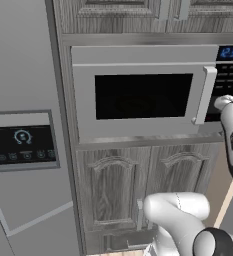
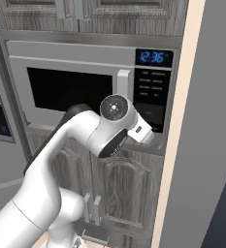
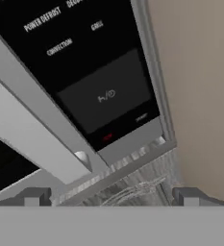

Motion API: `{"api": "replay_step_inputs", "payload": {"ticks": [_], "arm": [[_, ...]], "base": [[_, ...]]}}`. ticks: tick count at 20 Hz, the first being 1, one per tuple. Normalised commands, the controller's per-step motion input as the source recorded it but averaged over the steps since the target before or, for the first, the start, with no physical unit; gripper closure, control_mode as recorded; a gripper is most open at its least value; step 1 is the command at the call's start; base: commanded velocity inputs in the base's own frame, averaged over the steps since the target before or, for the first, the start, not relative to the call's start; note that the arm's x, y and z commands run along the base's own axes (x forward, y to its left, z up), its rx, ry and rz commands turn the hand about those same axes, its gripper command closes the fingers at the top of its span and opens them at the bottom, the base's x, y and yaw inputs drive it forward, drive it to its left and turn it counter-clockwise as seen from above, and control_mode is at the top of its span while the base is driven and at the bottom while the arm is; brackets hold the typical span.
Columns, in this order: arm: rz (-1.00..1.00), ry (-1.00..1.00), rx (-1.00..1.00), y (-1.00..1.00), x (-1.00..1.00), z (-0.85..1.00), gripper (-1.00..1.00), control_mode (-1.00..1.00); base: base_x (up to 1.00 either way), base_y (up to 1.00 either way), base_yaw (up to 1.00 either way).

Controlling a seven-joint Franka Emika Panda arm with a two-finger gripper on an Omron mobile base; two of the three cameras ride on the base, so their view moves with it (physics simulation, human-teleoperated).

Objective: Pick the shrimp from the counter and place it in the microwave. Then turn on the microwave.

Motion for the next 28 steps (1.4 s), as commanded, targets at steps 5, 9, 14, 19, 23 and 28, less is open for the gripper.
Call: {"api": "replay_step_inputs", "payload": {"ticks": [5, 9, 14, 19, 23, 28], "arm": [[-0.17, 0.00, 0.18, 0.11, 0.03, -0.21, -1.00, -1.00], [-0.20, -0.01, 0.17, 0.02, 0.00, -0.23, -1.00, -1.00], [-0.17, 0.00, 0.17, -0.05, 0.00, -0.17, -1.00, -1.00], [-0.11, 0.00, 0.20, -0.18, 0.00, -0.06, -1.00, -1.00], [-0.04, 0.00, 0.26, -0.09, 0.00, -0.09, -1.00, -1.00], [-0.02, 0.00, 0.26, -0.02, 0.00, -0.09, -1.00, -1.00]], "base": [[0.00, 0.00, 0.00], [0.00, 0.00, 0.00], [0.00, 0.00, 0.00], [0.00, 0.00, 0.00], [0.00, 0.00, 0.00], [0.00, 0.00, 0.00]]}}
